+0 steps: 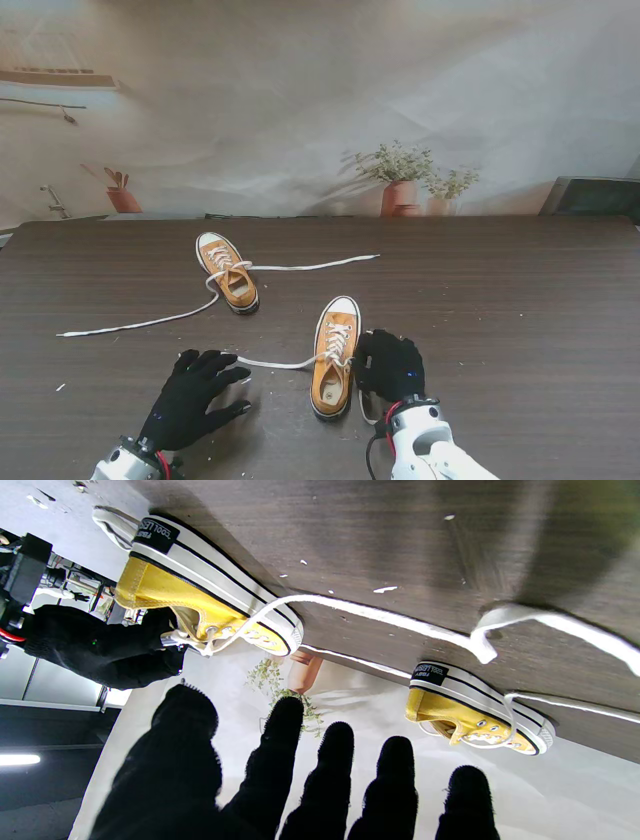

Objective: Tie the shoelaces into a bow on the shoes

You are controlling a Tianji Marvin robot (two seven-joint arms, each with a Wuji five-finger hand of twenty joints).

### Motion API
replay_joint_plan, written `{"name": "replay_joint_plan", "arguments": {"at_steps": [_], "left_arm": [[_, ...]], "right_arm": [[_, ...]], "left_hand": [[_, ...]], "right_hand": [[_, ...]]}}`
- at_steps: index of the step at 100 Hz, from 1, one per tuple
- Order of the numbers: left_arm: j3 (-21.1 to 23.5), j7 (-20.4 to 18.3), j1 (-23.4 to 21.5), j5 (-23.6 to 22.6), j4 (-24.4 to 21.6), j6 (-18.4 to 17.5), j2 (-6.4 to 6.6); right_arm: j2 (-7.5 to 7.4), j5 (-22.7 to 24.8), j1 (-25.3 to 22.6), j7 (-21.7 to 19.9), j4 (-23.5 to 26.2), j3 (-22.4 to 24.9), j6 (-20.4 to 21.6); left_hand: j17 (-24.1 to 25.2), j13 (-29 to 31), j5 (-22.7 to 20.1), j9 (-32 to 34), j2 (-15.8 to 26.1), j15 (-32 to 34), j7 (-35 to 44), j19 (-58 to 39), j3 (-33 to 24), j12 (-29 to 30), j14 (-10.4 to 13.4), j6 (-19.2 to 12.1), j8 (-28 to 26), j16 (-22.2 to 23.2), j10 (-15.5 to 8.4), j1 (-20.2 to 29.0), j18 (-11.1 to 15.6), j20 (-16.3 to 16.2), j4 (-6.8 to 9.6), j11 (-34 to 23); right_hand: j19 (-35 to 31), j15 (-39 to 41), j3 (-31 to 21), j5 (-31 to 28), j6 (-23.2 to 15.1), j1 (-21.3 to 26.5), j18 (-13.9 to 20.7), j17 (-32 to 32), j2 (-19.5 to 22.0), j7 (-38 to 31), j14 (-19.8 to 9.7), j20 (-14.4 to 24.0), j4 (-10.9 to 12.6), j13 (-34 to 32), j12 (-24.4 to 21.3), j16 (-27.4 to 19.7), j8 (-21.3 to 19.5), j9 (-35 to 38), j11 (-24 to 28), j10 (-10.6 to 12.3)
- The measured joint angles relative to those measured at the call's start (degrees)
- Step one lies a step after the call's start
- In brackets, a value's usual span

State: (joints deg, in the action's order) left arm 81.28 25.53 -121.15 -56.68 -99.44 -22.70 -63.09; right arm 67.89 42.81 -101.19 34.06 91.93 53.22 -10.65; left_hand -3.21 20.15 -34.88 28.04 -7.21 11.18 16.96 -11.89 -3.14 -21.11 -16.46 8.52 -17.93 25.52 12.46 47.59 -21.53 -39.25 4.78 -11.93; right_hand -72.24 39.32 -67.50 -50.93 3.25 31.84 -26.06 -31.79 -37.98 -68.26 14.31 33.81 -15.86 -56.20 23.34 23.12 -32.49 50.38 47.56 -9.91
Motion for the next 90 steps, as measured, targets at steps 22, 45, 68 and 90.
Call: {"name": "replay_joint_plan", "arguments": {"at_steps": [22,45,68,90], "left_arm": [[0.0,0.0,0.0,0.0,0.0,-0.1,0.0],[-0.1,-0.1,0.0,0.2,0.0,-0.2,-0.01],[-0.2,-0.3,0.0,0.2,0.0,-0.2,0.0],[-0.2,-0.2,0.0,0.2,0.0,-0.2,0.0]], "right_arm": [[2.52,-11.6,-2.1,-0.2,2.2,2.6,3.2],[2.43,-7.5,-3.0,-0.8,3.1,3.6,4.5],[1.1,-1.2,-3.2,0.3,2.3,3.2,4.9],[-0.6,2.5,-3.2,-2.9,2.4,1.9,3.4]], "left_hand": [[0.0,0.0,0.0,0.0,0.0,0.0,0.0,0.0,0.0,0.0,0.0,0.0,0.0,0.0,0.0,0.0,0.0,0.5,0.0,0.0],[0.0,0.0,0.0,0.0,0.0,0.0,0.0,0.0,0.0,0.0,0.0,0.0,0.0,0.0,0.0,0.0,0.0,0.8,0.0,0.0],[0.0,0.0,0.0,0.0,0.0,0.2,0.0,0.0,0.0,0.0,0.0,0.0,0.0,0.0,0.0,0.0,0.0,0.9,0.0,-0.1],[0.0,0.0,0.0,0.0,0.0,0.2,0.0,0.0,0.0,0.0,0.0,0.0,0.0,0.0,0.0,0.0,0.0,0.9,0.0,-0.1]], "right_hand": [[6.0,-11.9,0.0,1.3,0.4,0.0,-2.0,4.2,1.5,-1.4,2.6,-2.7,0.0,0.0,-5.4,-2.0,-1.3,8.3,-11.4,-2.5],[6.8,-12.7,0.3,2.8,-2.8,0.0,-2.0,7.2,2.0,0.3,2.6,-2.7,-0.7,0.3,-5.6,-2.0,0.0,8.9,-11.8,-1.5],[7.4,-12.7,-2.3,12.2,-7.6,0.0,-1.2,8.8,-3.3,10.5,2.1,-2.3,-0.7,3.7,-3.0,-2.0,10.3,1.4,-6.8,0.7],[7.4,-11.7,-2.9,13.4,-7.8,0.0,-0.4,8.8,-5.5,14.6,1.3,-2.3,-0.6,5.8,-2.4,-2.0,10.3,-2.1,-5.1,1.8]]}}
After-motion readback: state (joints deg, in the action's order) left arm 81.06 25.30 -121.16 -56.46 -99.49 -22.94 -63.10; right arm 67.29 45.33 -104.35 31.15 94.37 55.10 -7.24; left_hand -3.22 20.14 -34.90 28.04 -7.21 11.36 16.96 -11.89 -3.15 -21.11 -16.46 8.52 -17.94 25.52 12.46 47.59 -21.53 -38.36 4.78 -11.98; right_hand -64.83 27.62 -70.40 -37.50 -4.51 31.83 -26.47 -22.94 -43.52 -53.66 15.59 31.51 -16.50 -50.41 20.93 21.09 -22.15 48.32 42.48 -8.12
